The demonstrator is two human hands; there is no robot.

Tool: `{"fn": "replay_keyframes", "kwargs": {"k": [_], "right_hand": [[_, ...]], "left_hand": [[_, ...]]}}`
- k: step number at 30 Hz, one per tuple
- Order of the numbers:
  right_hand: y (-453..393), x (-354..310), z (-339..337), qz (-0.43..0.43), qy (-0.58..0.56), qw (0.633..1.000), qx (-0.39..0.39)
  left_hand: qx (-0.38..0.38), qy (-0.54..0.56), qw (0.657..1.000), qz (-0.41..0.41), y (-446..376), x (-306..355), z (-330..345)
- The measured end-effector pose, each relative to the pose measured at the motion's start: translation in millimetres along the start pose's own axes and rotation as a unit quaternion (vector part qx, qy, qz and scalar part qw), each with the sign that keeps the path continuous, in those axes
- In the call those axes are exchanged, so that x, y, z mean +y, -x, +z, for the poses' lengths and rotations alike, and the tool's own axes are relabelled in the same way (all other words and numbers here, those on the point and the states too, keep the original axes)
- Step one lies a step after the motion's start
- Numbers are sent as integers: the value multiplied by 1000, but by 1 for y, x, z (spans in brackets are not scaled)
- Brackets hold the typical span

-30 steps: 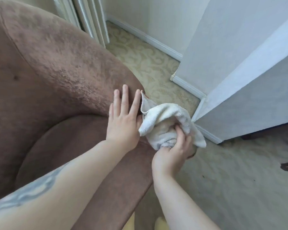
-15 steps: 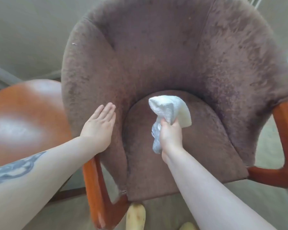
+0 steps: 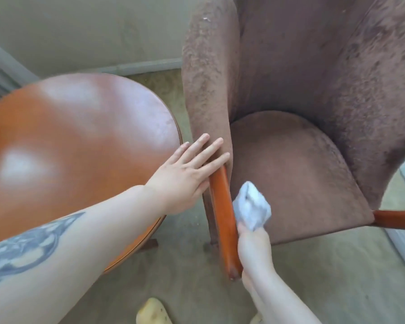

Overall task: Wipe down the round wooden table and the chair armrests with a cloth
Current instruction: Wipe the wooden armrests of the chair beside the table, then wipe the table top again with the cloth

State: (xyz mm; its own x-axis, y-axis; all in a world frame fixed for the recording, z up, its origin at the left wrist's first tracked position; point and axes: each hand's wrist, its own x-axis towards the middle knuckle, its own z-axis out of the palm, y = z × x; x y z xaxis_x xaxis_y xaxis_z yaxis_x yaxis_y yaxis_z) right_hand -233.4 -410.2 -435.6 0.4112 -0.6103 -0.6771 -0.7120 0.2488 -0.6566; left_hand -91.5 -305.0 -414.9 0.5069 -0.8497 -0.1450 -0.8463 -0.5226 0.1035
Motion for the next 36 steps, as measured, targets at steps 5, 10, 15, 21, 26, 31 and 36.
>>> {"fn": "replay_keyframes", "kwargs": {"k": [5,10,15,21,26,31,36], "right_hand": [[25,6,30,-244,154,946,150],[56,58,-3,-276,182,940,90],[57,-16,60,-278,104,947,123],[80,-36,226,-388,438,811,-10],[77,12,250,-542,505,665,-92],[64,40,268,-661,549,470,-203],[-11,-49,286,-635,599,449,-187]], "left_hand": [[2,12,1000,2,39,-9,18],[-34,50,988,-139,94,-62,53],[-52,107,948,-296,138,-108,85],[-5,104,890,-444,229,-158,99],[30,100,829,-549,311,-198,103],[22,158,791,-591,334,-205,120],[34,177,802,-569,332,-211,122]]}}
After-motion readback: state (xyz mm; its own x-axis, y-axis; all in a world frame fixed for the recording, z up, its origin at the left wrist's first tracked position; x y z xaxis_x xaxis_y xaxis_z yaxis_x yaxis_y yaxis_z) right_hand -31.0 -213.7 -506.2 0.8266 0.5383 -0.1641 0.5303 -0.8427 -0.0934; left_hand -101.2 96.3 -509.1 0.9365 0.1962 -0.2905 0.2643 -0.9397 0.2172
